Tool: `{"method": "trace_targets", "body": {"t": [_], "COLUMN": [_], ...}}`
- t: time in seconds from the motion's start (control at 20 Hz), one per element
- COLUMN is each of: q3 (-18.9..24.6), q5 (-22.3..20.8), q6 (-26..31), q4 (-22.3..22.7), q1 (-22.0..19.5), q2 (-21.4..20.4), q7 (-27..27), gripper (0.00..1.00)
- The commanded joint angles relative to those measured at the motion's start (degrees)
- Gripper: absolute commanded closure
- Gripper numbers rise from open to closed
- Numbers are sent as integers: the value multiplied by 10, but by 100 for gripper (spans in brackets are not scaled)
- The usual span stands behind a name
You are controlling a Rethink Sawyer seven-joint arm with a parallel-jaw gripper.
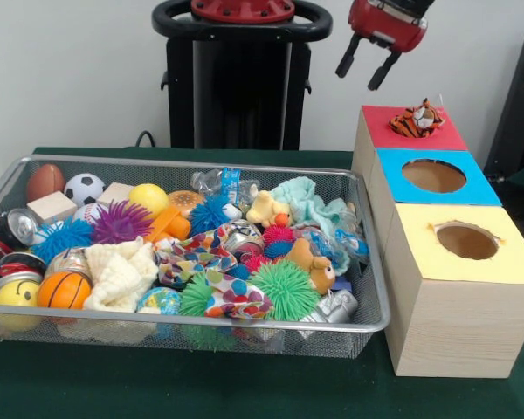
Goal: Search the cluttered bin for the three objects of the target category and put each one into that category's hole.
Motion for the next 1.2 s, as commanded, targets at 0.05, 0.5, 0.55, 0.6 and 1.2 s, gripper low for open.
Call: {"method": "trace_targets", "body": {"t": [0.05, 0.5, 0.55, 0.6, 1.2], "q3": [63, 90, 90, 91, 49], "q5": [21, 10, 8, 5, -32], "q6": [31, 76, 74, 72, 107], "q4": [-9, 10, 10, 9, -32], "q1": [-90, -159, -159, -160, -104], "q2": [-74, -147, -146, -145, -117], "q7": [-14, -30, -25, -20, 54], "gripper": [0, 0, 0, 0, 0]}}
